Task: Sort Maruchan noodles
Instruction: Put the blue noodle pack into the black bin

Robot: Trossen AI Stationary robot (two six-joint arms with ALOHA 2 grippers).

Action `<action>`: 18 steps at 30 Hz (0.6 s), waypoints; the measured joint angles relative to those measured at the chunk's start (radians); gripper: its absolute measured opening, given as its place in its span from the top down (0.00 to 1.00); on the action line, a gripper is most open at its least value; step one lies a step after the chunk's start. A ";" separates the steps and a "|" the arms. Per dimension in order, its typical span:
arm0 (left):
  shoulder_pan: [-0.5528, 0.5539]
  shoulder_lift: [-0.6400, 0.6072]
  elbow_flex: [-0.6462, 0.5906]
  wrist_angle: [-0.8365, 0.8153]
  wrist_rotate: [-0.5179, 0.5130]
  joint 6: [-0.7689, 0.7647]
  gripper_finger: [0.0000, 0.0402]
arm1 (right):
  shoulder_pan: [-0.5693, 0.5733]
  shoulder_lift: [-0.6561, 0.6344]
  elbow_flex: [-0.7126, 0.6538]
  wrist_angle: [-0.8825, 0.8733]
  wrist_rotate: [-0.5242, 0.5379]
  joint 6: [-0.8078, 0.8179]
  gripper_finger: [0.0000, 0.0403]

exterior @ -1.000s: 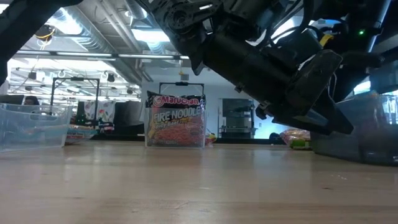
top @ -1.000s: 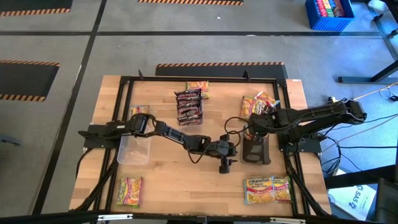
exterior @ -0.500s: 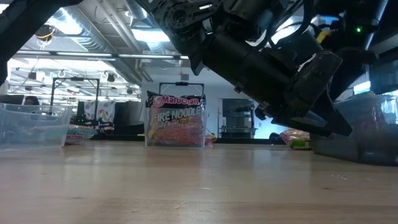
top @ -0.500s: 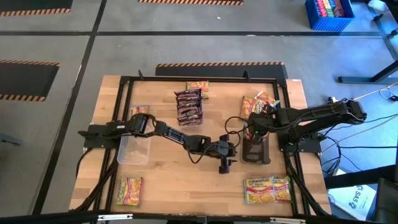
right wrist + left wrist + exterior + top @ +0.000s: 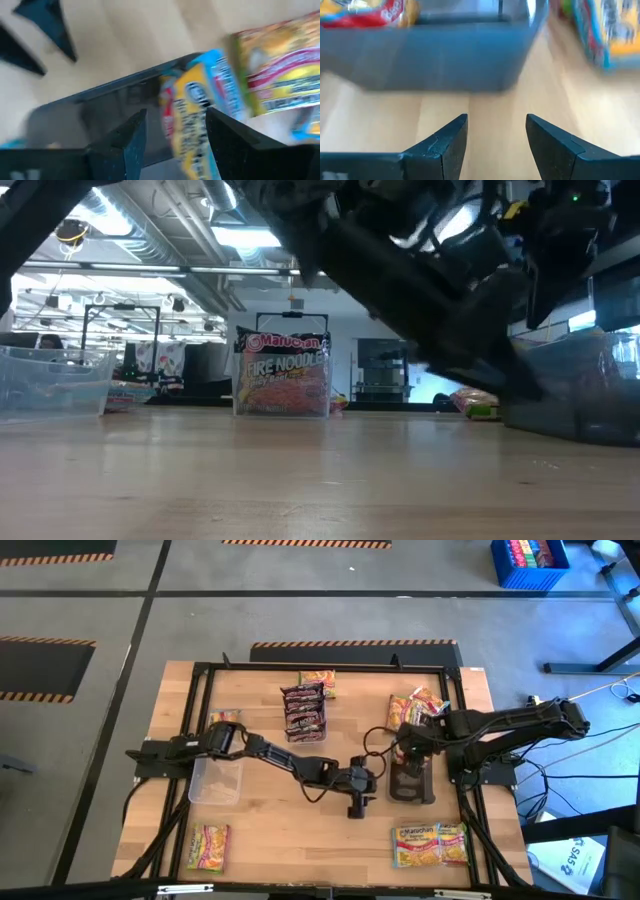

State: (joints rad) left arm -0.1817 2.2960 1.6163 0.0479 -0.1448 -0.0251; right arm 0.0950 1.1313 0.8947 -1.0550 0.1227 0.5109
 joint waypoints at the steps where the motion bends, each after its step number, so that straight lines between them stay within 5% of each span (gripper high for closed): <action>1: -0.009 -0.014 0.000 -0.032 -0.019 0.012 0.51 | 0.012 0.000 0.002 0.005 -0.023 0.013 0.55; 18: -0.231 -0.135 0.001 -0.478 -0.406 -0.048 0.51 | 0.444 -0.001 0.003 0.089 -0.091 0.450 0.55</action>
State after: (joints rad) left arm -0.4131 2.1605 1.6169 -0.4296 -0.5506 -0.0734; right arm 0.5387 1.1301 0.8978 -0.9657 0.0317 0.9608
